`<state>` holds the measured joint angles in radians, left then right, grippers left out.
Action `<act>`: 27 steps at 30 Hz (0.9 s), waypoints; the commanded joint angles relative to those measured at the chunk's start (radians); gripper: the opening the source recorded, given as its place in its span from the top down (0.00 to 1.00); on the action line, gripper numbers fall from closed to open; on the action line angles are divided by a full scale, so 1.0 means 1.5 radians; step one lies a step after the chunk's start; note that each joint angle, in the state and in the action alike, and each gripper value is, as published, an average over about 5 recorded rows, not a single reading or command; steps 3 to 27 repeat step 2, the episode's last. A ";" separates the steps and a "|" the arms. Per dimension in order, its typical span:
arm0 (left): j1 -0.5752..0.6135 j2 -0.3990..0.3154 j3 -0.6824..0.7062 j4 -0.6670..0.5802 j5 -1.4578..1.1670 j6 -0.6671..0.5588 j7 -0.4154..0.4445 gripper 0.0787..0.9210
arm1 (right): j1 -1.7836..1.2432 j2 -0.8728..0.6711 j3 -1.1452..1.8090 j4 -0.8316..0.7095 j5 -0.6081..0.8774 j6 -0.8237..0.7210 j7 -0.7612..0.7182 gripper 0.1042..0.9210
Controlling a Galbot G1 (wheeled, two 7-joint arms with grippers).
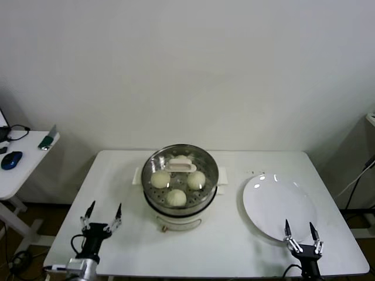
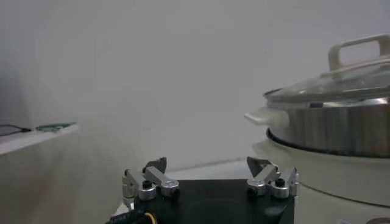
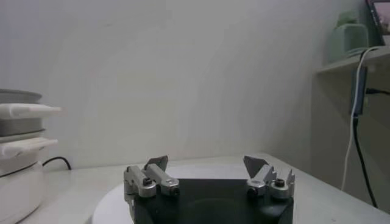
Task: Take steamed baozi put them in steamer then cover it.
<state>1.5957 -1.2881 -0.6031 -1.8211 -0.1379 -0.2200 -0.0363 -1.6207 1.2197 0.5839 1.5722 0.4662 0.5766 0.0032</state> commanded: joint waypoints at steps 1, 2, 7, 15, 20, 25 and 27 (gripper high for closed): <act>0.010 -0.001 -0.001 0.034 -0.041 -0.042 0.000 0.12 | 0.000 0.000 -0.001 0.000 0.003 -0.001 0.000 0.12; 0.010 -0.001 0.000 0.034 -0.041 -0.042 0.000 0.12 | 0.000 0.000 -0.001 0.000 0.003 -0.001 0.000 0.12; 0.010 -0.001 0.000 0.034 -0.041 -0.042 0.000 0.12 | 0.000 0.000 -0.001 0.000 0.003 -0.001 0.000 0.12; 0.010 -0.001 0.000 0.034 -0.041 -0.042 0.000 0.12 | 0.000 0.000 -0.001 0.000 0.003 -0.001 0.000 0.12; 0.010 -0.001 0.000 0.034 -0.041 -0.042 0.000 0.12 | 0.000 0.000 -0.001 0.000 0.003 -0.001 0.000 0.12; 0.010 -0.001 0.000 0.034 -0.041 -0.042 0.000 0.12 | 0.000 0.000 -0.001 0.000 0.003 -0.001 0.000 0.12; 0.010 -0.001 0.000 0.034 -0.041 -0.042 0.000 0.12 | 0.000 0.000 -0.001 0.000 0.003 -0.001 0.000 0.12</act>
